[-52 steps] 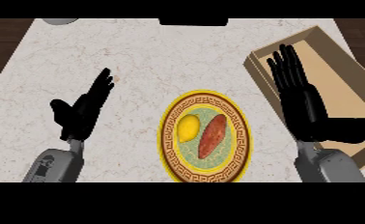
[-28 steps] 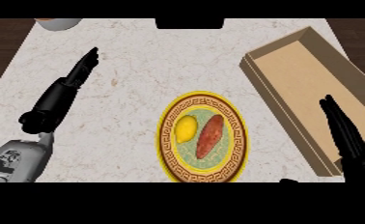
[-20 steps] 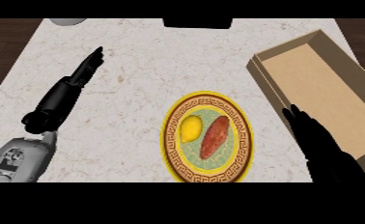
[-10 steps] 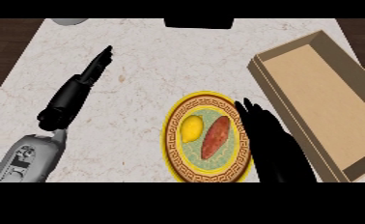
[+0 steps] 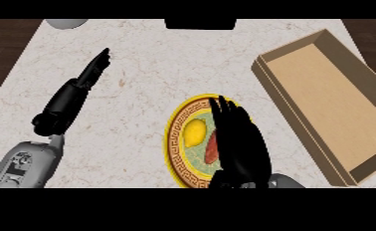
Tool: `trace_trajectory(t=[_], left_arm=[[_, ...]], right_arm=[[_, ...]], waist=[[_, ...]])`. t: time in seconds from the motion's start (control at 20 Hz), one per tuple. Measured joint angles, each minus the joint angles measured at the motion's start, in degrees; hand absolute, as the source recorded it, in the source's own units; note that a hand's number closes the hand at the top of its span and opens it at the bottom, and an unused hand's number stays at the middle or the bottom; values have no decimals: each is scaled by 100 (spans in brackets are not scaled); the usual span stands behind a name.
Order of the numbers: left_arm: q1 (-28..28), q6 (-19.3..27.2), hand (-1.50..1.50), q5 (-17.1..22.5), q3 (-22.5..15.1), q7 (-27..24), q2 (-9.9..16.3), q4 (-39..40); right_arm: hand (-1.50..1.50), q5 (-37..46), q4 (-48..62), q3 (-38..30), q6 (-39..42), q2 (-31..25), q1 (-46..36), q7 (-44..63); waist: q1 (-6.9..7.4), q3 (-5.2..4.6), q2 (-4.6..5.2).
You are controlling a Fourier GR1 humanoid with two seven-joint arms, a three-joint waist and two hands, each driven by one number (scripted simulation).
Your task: Pick the sweet potato from the plate and place it in the cardboard box
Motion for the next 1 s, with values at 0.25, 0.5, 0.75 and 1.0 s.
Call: trace_trajectory(t=[0.25, 0.5, 0.75, 1.0], left_arm=[[55, -30, 0, -31, 82, -16, 29, -35], [180, -83, 0, -29, 141, -44, 22, -132], [173, -63, 0, -126, 137, -10, -49, -132], [164, -153, 0, -110, 223, 31, -73, -162]], right_arm=[[-150, 384, 558, -21, 53, 382, -113, -27], [-150, 641, 939, -124, 163, 628, -100, -126], [-150, 844, 1371, -326, 285, 826, -76, -285], [-150, 1152, 1567, -401, 362, 991, 138, -454]], waist=[[-42, 8, -5], [-58, 11, -8], [-80, 14, -2], [-91, 16, -2]])
